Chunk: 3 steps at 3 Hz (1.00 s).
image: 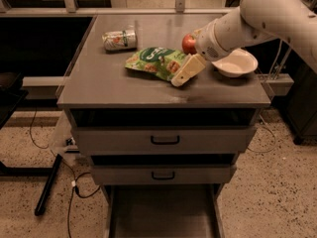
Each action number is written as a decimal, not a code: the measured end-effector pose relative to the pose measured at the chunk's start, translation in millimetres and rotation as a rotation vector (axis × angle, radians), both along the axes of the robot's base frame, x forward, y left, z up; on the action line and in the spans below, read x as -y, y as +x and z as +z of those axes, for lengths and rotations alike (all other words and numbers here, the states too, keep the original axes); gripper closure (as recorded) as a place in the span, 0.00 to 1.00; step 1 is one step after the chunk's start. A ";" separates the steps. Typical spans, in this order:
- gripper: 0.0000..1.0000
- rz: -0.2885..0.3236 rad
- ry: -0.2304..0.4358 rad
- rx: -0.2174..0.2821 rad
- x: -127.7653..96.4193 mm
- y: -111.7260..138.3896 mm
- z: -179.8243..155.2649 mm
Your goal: Place green rice chip bag into bottom drawer
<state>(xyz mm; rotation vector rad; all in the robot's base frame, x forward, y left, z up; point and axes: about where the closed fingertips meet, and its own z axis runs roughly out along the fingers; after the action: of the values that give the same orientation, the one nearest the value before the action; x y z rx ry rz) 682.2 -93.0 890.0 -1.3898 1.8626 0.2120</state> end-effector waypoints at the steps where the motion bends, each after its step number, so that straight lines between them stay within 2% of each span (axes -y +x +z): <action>1: 0.00 0.014 0.074 -0.011 -6.3 11.7 5.4; 2: 0.00 0.029 0.178 -0.044 -19.5 18.2 13.8; 3: 0.00 0.014 0.224 -0.088 -24.5 24.2 10.8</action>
Offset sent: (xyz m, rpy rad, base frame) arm 0.0259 0.0289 0.0295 0.3057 0.0786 0.0393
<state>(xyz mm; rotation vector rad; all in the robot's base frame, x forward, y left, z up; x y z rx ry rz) 706.3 -68.5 900.8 -1.2566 1.8375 0.4810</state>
